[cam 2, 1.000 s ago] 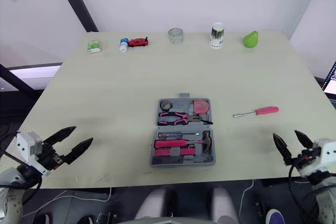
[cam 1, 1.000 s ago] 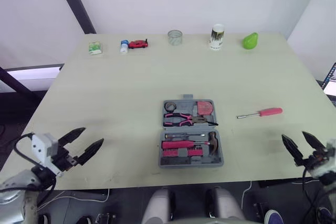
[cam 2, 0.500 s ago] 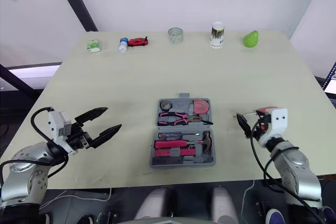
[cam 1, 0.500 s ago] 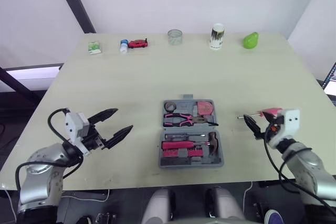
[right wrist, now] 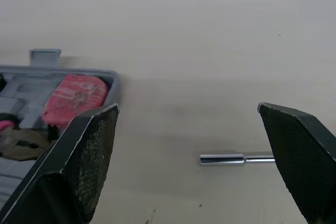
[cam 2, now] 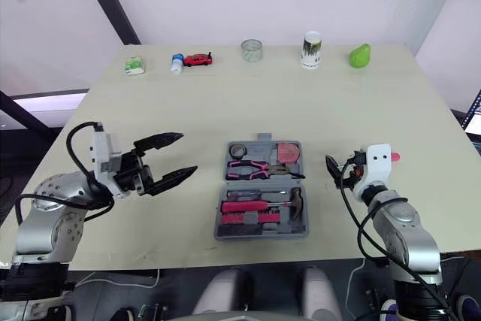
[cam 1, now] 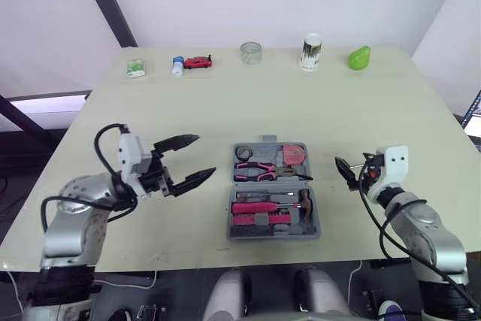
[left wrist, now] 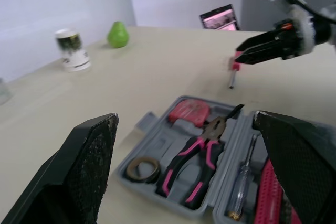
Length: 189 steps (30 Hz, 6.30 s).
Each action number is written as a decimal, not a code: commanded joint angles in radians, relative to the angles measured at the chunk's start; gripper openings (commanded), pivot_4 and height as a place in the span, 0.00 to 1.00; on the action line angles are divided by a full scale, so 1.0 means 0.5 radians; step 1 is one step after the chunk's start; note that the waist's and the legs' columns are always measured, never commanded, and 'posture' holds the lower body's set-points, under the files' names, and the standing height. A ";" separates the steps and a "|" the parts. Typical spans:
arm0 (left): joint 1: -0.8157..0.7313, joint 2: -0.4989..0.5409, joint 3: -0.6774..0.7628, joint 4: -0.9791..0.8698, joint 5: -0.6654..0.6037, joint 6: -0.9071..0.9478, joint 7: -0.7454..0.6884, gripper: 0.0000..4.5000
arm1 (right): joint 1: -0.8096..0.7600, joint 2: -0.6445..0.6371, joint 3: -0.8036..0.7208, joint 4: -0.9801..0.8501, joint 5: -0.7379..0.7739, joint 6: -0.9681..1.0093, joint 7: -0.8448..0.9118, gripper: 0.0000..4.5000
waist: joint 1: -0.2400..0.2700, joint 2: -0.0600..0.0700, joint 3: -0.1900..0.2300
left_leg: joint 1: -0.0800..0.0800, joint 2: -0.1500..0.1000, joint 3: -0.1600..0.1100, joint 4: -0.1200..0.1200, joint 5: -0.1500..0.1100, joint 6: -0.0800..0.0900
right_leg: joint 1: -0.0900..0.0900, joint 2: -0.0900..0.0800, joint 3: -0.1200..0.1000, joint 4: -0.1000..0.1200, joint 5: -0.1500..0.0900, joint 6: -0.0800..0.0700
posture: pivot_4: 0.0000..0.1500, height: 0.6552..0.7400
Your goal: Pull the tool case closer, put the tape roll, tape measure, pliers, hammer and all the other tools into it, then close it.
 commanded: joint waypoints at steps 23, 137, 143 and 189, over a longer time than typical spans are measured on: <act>-0.363 0.034 -0.108 -0.191 -0.101 0.167 -0.146 1.00 | -0.622 0.568 -0.386 0.630 -0.351 0.099 -1.096 0.99 | -0.013 0.003 0.002 | -0.003 0.000 0.001 0.000 0.000 -0.001 | -0.004 0.007 0.003 0.000 0.000 -0.001 | 1.00 1.00; -0.335 0.099 -0.126 -0.346 -0.176 0.291 -0.265 1.00 | 0.442 -0.159 0.246 -0.134 -0.317 0.027 0.181 0.63 | 0.001 0.005 0.006 | -0.003 0.000 0.000 -0.003 0.000 0.000 | -0.004 0.009 0.004 -0.004 -0.001 0.000 | 1.00 1.00; -0.319 0.103 -0.115 -0.348 -0.177 0.294 -0.261 1.00 | 0.510 -0.173 0.218 -0.134 -0.314 -0.146 0.262 0.91 | 0.001 0.005 0.006 | -0.003 0.000 0.000 -0.002 0.000 0.000 | -0.004 0.009 0.004 -0.003 -0.001 0.000 | 1.00 1.00; 0.051 0.413 0.081 -0.176 -0.194 0.074 -0.866 1.00 | 0.131 -0.958 0.525 -0.613 -0.080 -0.217 1.347 0.08 | 0.006 0.005 0.008 | -0.002 0.002 -0.001 0.002 0.000 0.000 | -0.002 0.010 0.003 -0.002 -0.001 0.000 | 1.00 1.00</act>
